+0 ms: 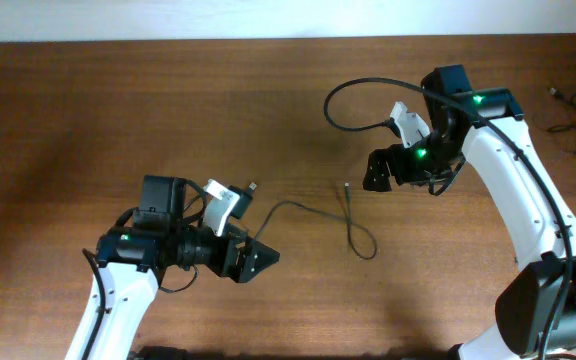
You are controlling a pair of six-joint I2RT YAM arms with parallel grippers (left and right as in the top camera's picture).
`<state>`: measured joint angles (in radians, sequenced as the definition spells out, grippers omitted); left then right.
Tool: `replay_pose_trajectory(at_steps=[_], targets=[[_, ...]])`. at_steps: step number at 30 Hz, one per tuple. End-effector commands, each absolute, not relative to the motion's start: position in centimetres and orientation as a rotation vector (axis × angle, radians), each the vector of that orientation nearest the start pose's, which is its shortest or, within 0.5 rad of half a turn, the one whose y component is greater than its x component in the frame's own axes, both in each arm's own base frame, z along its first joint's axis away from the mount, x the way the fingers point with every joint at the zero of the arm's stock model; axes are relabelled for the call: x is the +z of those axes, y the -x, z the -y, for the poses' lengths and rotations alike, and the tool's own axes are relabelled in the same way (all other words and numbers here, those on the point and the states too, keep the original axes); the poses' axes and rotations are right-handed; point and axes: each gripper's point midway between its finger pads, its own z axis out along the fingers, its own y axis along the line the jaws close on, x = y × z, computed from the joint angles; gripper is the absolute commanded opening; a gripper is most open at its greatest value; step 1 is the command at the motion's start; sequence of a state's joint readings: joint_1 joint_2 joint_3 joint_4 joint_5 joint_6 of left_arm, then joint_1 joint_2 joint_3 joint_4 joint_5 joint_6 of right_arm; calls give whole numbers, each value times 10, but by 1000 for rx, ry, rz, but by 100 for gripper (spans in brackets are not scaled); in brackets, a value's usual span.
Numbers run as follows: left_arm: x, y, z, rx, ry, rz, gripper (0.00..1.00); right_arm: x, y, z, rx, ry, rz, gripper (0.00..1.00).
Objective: Untangle cables
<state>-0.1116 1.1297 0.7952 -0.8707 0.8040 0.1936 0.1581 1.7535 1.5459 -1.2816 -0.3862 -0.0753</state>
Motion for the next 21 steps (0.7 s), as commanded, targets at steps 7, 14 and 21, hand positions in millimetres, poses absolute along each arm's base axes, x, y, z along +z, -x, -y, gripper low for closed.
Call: replay_pose_trajectory(at_steps=[7, 14, 21], targets=[[77, -225, 75, -519, 800, -2912, 99, 154, -288, -126, 736, 356, -3116, 98], [120, -151, 239, -1754, -837, -2581, 99, 154, -294, -127, 731, 364, -3085, 99], [135, -239, 226, -1610, -690, -2309, 99, 154, -294, -126, 725, 363, -3087, 98]])
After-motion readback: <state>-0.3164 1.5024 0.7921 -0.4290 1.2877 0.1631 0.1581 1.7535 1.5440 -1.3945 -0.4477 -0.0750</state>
